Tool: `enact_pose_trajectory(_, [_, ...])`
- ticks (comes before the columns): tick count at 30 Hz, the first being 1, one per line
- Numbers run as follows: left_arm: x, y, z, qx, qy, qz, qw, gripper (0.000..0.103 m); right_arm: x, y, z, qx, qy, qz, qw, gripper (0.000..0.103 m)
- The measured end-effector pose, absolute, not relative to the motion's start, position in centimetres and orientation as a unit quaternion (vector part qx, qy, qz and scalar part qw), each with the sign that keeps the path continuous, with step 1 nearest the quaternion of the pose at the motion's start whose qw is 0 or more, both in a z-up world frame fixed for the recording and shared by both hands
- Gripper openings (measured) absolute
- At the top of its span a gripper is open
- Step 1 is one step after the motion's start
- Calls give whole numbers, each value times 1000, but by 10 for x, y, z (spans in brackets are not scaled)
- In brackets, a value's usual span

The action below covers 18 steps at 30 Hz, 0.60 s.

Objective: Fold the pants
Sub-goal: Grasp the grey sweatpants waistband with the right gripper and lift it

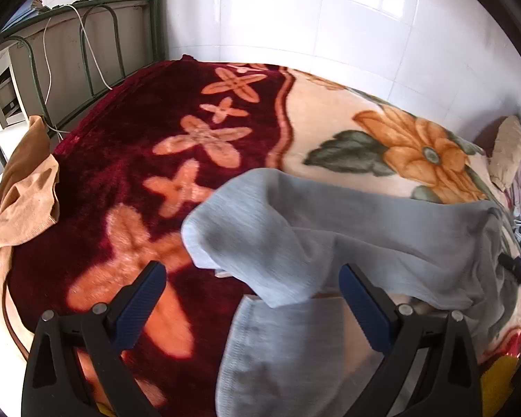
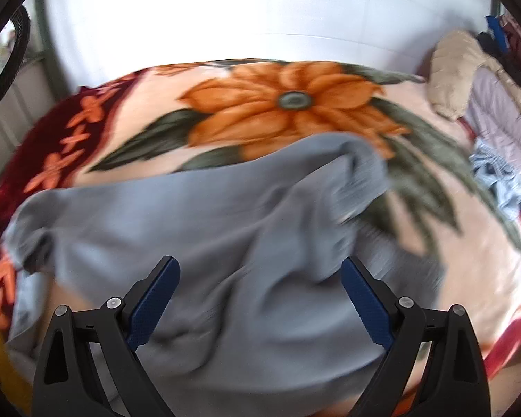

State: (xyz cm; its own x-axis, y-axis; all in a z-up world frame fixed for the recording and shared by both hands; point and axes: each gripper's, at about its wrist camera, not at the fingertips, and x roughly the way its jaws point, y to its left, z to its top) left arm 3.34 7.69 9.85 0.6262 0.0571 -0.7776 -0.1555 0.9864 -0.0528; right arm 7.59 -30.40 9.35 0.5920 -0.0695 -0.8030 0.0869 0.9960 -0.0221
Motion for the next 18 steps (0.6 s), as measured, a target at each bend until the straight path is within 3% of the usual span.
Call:
enact_pose_trajectory(13, [58,116,92,-73,441,97,889,101,148,-350,26,-32,520,-100,847,95])
enact_pose_trajectory(16, [59,126,91,-92,445,98,885,101,152,-355,15,4,530,-85,844,95])
enact_pose_trajectory(17, [59,131,91,-101,447,100,883,101,153,-357,14,16,532,-84,842,93])
enact_pose_trajectory(18, [58,134,91,-106,447,103,882,101,153,-359,14,28,533,-80,842,85])
